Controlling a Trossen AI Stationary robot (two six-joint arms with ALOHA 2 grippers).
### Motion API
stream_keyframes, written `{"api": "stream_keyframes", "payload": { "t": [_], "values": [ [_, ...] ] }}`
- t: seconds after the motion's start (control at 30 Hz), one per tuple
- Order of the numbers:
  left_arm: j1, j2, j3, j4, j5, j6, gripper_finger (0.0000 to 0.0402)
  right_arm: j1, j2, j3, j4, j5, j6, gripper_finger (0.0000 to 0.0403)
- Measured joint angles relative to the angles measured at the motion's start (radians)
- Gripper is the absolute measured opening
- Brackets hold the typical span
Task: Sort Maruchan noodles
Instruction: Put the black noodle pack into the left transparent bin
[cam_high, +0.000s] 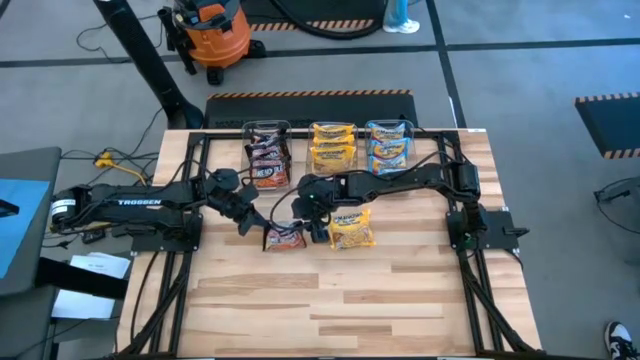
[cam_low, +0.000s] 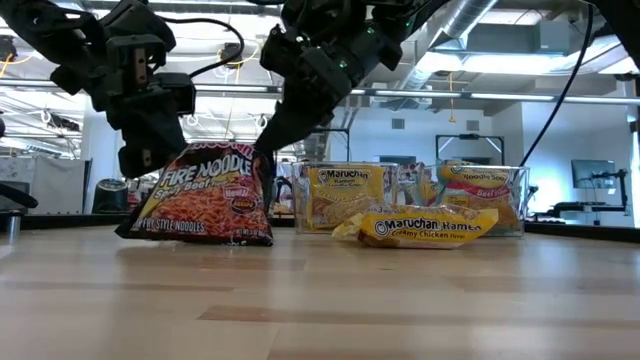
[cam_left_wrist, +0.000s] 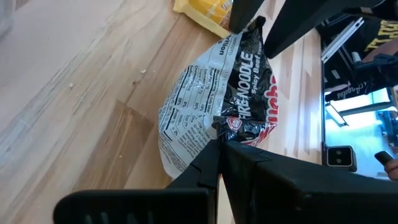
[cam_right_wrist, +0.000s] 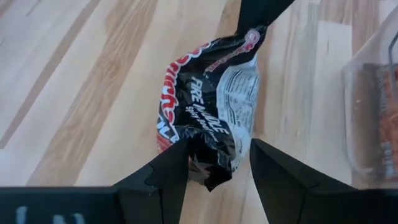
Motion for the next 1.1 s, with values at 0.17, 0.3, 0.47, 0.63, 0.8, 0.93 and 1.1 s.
{"api": "stream_keyframes", "payload": {
  "t": [0.17, 0.3, 0.47, 0.63, 0.8, 0.93, 1.1],
  "values": [
    [0.000, 0.000, 0.000, 0.035, -0.002, 0.001, 0.0000, -0.002, 0.000, -0.001, -0.023, 0.000, 0.020, 0.0196],
    [0.000, 0.000, 0.000, 0.047, -0.001, 0.001, 0.0000, -0.001, 0.000, -0.001, -0.037, 0.000, 0.028, 0.0190],
    [0.000, 0.000, 0.000, 0.045, -0.003, 0.000, 0.0000, 0.000, 0.000, -0.002, -0.078, 0.012, 0.040, 0.0165],
    [0.000, 0.000, 0.000, 0.045, -0.008, 0.000, 0.0000, 0.003, 0.000, -0.002, -0.076, 0.026, 0.047, 0.0109],
    [0.000, 0.000, 0.000, 0.045, -0.009, 0.000, 0.0000, 0.004, 0.000, -0.002, -0.075, 0.002, 0.108, 0.0048],
    [0.000, 0.000, 0.000, 0.045, -0.011, 0.000, 0.0000, 0.011, 0.000, -0.002, -0.074, 0.002, 0.118, 0.0010],
    [0.000, 0.000, 0.000, 0.045, -0.050, -0.018, 0.0000, 0.027, 0.000, -0.002, -0.075, 0.000, 0.121, 0.0006]
  ]
}}
